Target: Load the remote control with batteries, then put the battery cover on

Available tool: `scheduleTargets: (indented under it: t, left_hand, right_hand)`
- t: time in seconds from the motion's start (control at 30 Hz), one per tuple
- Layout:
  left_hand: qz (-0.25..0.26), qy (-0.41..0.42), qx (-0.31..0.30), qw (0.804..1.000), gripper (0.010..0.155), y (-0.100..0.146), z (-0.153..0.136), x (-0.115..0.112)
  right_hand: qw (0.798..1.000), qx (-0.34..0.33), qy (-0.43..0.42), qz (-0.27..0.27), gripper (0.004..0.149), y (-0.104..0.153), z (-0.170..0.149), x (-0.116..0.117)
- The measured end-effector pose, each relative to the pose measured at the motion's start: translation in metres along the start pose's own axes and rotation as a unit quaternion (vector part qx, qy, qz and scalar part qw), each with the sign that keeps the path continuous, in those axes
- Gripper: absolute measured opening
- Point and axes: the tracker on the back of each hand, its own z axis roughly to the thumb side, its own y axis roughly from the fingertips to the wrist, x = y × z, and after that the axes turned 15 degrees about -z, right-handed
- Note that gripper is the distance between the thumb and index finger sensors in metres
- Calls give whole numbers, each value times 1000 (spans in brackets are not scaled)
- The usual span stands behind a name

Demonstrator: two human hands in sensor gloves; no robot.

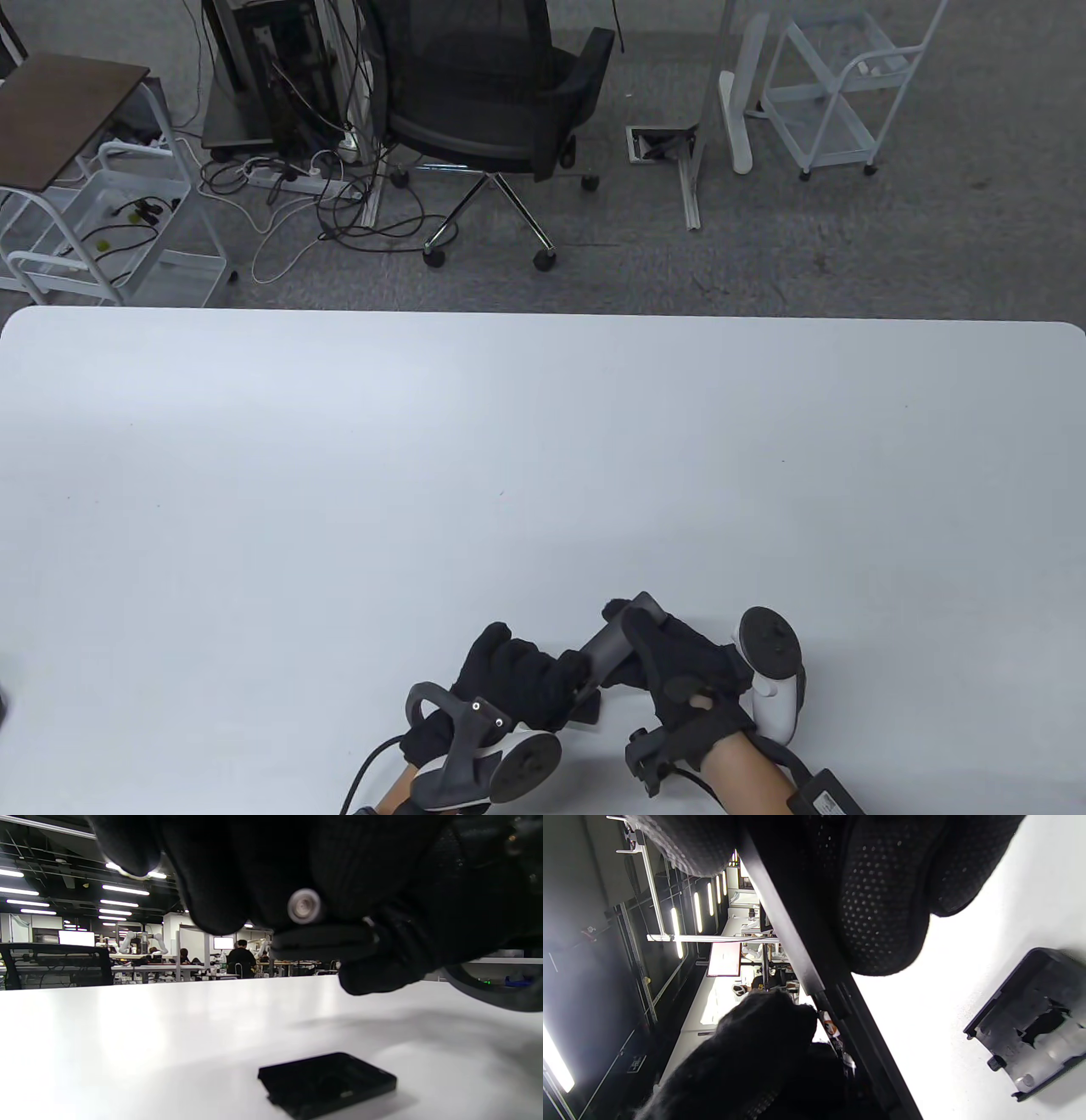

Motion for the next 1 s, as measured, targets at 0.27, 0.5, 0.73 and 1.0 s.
scheduleTargets:
  t: [0.27,0.5,0.73,1.0]
  left_hand:
    - [-3,8,-9,1000,58,0,-1,0]
    - [-9,13,-14,1000,63,1,-3,1]
    - [-3,27,-12,1000,67,3,-8,3]
    - [-3,107,-18,994,66,7,-30,6]
  right_hand:
    - [1000,10,-7,2,63,0,0,0]
    - [1000,18,-16,-3,63,0,1,-3]
    - [999,30,-37,11,63,-2,0,-3]
    - [998,26,-55,14,63,-5,4,-10]
